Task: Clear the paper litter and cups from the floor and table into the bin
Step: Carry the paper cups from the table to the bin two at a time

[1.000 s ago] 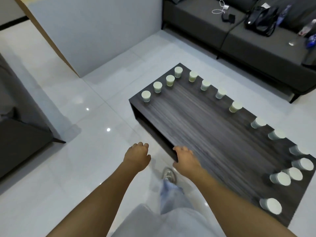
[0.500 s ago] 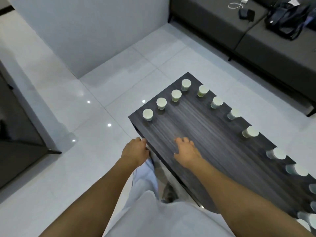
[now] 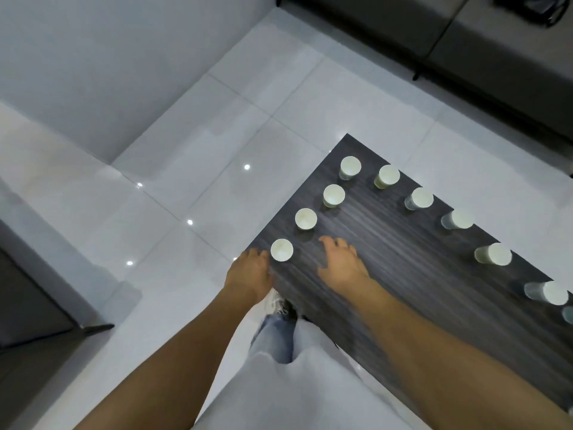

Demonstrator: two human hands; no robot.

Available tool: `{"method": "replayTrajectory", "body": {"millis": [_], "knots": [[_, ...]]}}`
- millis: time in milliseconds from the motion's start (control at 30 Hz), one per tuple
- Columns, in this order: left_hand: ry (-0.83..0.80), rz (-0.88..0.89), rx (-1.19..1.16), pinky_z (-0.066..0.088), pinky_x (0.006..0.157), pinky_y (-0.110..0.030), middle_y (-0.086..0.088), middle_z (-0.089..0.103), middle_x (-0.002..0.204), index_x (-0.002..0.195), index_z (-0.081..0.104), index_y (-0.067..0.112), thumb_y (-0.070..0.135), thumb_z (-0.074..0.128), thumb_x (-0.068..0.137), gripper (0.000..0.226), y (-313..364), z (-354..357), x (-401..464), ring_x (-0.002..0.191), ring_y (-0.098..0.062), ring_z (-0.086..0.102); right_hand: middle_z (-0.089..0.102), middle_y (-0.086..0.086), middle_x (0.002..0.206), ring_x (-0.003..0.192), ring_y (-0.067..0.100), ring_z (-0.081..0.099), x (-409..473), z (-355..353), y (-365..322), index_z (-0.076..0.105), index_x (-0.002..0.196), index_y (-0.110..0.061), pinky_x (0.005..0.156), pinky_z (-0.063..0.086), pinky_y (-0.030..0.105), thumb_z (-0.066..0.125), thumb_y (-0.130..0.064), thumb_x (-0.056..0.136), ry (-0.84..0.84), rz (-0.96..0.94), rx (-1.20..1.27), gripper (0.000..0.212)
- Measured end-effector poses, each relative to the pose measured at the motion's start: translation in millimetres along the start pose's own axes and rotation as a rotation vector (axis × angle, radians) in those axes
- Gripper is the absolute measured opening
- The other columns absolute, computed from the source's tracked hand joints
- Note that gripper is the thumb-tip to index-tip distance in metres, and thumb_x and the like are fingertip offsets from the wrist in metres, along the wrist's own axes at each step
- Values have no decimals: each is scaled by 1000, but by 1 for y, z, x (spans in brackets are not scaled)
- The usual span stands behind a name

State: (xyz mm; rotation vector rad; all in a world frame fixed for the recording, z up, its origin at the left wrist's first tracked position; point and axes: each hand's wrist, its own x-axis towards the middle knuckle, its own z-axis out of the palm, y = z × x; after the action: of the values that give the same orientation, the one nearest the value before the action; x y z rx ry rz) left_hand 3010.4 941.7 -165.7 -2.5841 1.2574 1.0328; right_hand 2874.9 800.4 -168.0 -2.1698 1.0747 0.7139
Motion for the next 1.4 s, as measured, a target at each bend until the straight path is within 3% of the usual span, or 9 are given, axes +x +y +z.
{"method": "replayTrajectory", "body": {"millis": [300,533,700,867,1100,1300,1400], "knots": [[-16,13,-92,38,103,-34,-9,42,137,137,37,14,28,53,92,50,-6,59,89,127,-26,37,25,10,148,131,34,29,121,24,-7,24,146,-20,101,39,47,59,-21,90,-10,11,-28,66],[16,73,80,22,116,-42,-13,23,153,145,25,17,39,62,88,72,-11,125,164,143,-33,19,10,9,156,138,37,18,218,64,6,21,149,-27,106,35,51,70,-18,82,31,-24,-92,84],[-26,151,204,21,116,-50,-16,12,155,147,18,26,42,61,87,76,-11,151,187,143,-37,12,12,11,154,137,41,18,248,81,17,25,146,-27,101,41,54,70,-14,81,-25,-63,-147,81],[-33,218,307,30,112,-44,-14,26,149,134,38,23,23,68,82,60,-8,154,187,139,-33,24,25,12,145,134,36,24,242,86,28,35,138,-19,84,48,44,69,-12,81,12,-65,-100,67],[-48,173,241,39,102,-38,-8,39,139,132,42,20,29,59,90,46,-9,113,161,127,-28,37,31,9,135,123,31,32,182,69,37,40,130,-21,71,46,38,69,-18,83,14,10,-4,56],[5,238,234,42,99,-35,-6,43,136,133,45,22,33,58,90,46,4,63,130,125,-26,40,35,6,131,121,29,35,105,49,26,41,127,-22,73,45,37,69,-23,83,78,150,123,52],[-34,303,260,41,103,-35,-7,40,141,136,42,23,35,62,89,52,12,41,110,129,-26,38,35,7,132,122,31,36,62,45,18,41,129,-21,82,47,40,68,-23,84,127,255,215,53]]}}
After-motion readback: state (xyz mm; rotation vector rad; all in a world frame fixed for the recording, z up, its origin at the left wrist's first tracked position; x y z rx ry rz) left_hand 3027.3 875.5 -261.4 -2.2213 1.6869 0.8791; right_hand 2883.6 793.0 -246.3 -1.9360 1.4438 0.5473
